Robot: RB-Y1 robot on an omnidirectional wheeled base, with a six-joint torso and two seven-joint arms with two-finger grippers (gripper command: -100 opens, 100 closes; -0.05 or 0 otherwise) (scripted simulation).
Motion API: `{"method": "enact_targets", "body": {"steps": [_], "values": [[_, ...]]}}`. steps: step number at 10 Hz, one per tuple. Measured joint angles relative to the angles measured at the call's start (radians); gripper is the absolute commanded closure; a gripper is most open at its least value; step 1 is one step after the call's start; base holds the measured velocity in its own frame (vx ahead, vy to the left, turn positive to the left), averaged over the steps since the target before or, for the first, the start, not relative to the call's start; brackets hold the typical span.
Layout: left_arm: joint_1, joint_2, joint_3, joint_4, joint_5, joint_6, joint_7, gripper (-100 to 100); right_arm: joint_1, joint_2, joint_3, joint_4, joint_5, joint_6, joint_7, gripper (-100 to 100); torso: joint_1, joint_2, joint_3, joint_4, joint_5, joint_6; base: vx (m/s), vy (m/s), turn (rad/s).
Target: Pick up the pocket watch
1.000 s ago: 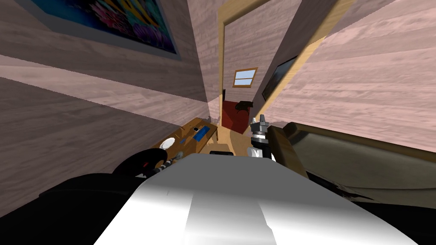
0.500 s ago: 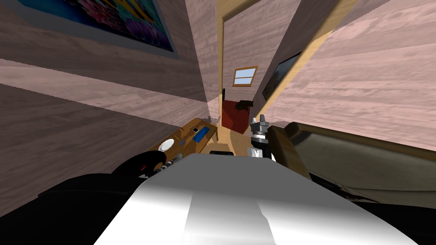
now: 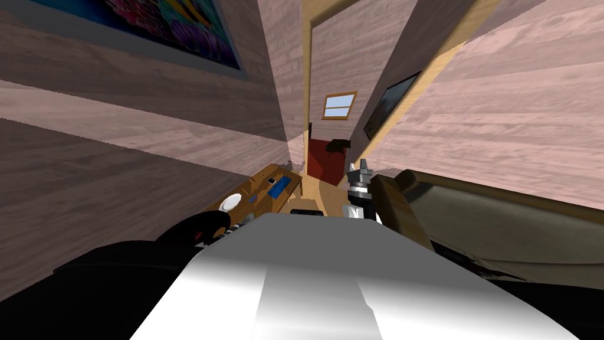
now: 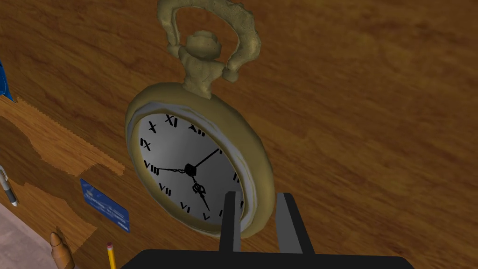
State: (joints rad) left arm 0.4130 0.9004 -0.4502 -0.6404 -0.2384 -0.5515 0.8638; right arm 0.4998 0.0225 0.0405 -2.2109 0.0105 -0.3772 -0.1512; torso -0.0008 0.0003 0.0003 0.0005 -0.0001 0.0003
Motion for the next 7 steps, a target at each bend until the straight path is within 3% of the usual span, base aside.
{"method": "enact_targets", "body": {"steps": [2, 3, 4, 7], "values": [[-0.001, 0.000, 0.000, 0.000, 0.000, 0.000, 0.000, 100, 0.000, 0.000, 0.000, 0.000, 0.000, 0.000, 0.000, 0, 0.000, 0.000, 0.000, 0.000, 0.000, -0.001, 0.000, 0.000, 0.000], [-0.001, 0.000, 0.000, -0.001, 0.000, 0.000, 0.000, 0, 0.000, 0.000, 0.000, 0.000, 0.000, 0.000, 0.000, 0, 0.000, 0.000, 0.000, 0.000, 0.000, -0.001, 0.000, 0.000, 0.000], [-0.001, 0.000, 0.000, -0.001, 0.000, 0.000, 0.000, 100, 0.000, 0.000, 0.000, 0.000, 0.000, 0.000, 0.000, 0, 0.000, 0.000, 0.000, 0.000, 0.000, -0.001, -0.021, -0.058, 0.035], [0.019, 0.052, -0.004, -0.040, -0.003, -0.006, 0.035, 100, 0.000, 0.000, 0.000, 0.000, 0.000, 0.000, 0.000, 0, -0.006, 0.003, 0.001, 0.000, -0.002, -0.001, -0.029, -0.064, 0.033]]}}
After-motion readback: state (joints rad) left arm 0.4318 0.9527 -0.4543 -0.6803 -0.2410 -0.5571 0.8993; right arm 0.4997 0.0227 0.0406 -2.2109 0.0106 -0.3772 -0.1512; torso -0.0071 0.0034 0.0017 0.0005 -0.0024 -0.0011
